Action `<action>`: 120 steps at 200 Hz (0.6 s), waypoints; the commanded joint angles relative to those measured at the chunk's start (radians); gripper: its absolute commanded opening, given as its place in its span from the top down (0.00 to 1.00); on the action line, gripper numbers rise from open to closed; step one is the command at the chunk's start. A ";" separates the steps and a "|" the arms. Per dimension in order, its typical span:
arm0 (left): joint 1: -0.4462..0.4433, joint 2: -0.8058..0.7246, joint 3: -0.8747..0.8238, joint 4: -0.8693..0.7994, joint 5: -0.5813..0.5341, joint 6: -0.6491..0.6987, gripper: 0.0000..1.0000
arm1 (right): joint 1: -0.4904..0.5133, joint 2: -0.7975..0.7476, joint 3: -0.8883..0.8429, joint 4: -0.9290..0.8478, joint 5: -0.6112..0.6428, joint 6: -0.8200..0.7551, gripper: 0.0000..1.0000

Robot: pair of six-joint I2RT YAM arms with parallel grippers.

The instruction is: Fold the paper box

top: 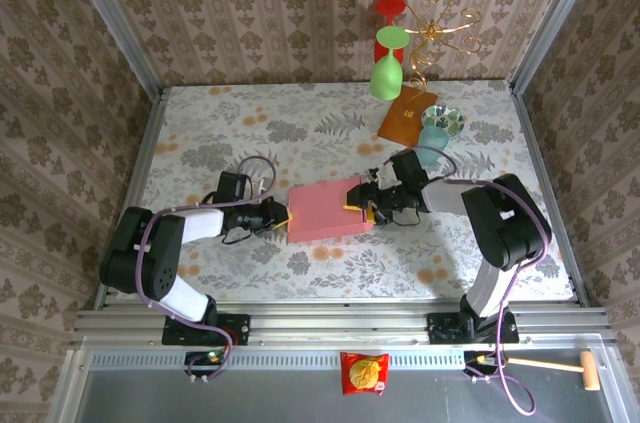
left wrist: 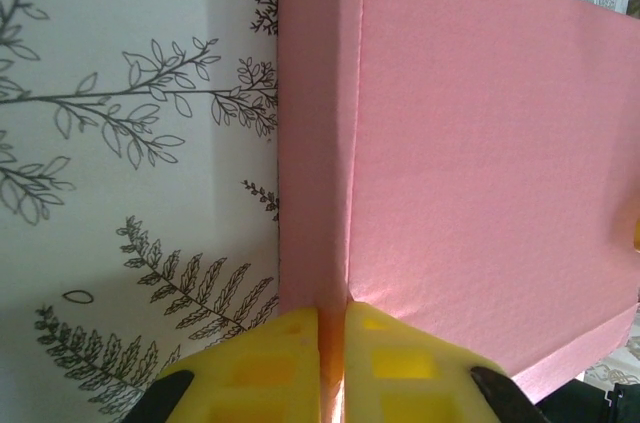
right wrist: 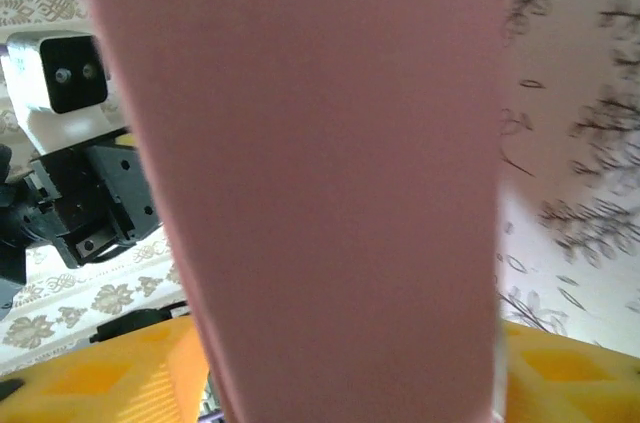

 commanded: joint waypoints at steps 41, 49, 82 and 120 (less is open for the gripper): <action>0.018 -0.132 0.012 -0.165 -0.157 -0.056 0.57 | 0.028 0.004 -0.018 0.234 0.014 0.293 0.57; 0.024 -0.191 0.025 -0.168 -0.179 -0.076 0.45 | 0.022 -0.012 -0.021 0.248 0.017 0.333 0.58; 0.073 -0.346 0.114 -0.261 -0.317 -0.222 0.25 | -0.001 -0.054 0.026 0.134 0.001 0.470 0.60; 0.129 -0.267 0.200 -0.367 -0.243 -0.435 0.28 | -0.018 -0.035 0.095 0.014 -0.078 0.679 0.69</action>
